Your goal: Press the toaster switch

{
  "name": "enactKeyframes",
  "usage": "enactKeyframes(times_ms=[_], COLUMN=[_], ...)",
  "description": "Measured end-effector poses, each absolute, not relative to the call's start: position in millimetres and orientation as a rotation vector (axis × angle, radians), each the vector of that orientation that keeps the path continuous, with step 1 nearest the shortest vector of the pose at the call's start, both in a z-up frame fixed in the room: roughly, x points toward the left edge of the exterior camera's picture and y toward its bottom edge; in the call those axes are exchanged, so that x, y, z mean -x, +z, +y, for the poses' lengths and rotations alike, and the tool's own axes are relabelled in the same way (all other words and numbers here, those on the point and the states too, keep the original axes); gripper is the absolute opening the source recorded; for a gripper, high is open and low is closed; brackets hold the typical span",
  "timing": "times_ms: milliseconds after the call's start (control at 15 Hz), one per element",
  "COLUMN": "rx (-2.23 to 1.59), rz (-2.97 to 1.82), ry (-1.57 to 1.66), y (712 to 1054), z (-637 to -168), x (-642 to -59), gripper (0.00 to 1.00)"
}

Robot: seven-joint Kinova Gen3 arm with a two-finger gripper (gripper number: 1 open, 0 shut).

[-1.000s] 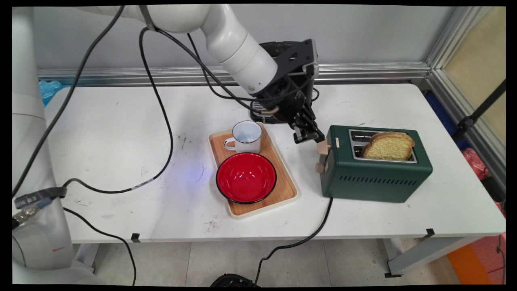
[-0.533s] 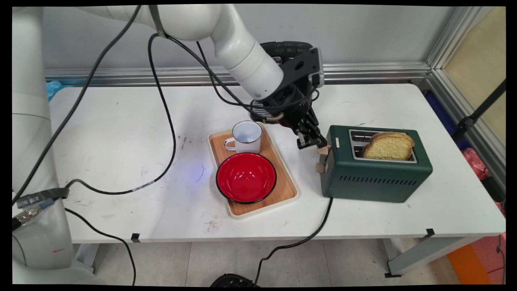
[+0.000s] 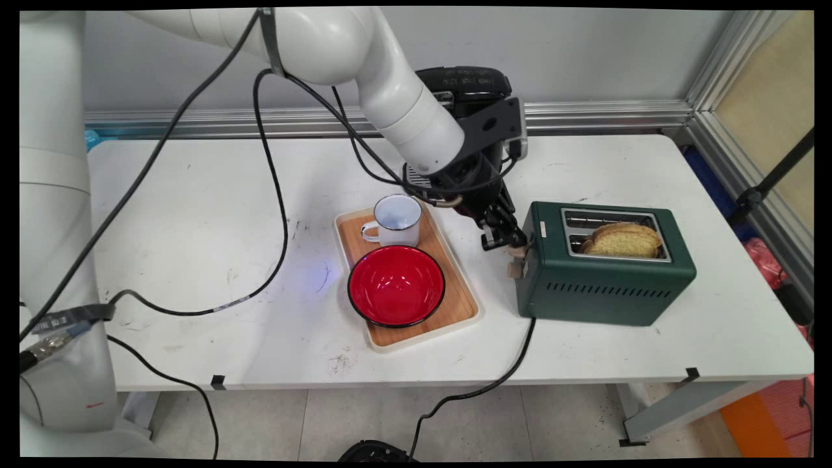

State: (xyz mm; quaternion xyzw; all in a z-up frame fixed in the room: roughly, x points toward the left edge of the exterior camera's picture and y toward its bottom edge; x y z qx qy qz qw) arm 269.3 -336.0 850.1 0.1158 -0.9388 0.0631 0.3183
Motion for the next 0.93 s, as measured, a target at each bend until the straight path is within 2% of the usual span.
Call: enactKeyframes(times_ms=[933], rx=[-0.305], rz=[-2.51], ry=[0.157], y=[824], z=[-339], x=[-259], gripper=[0.0])
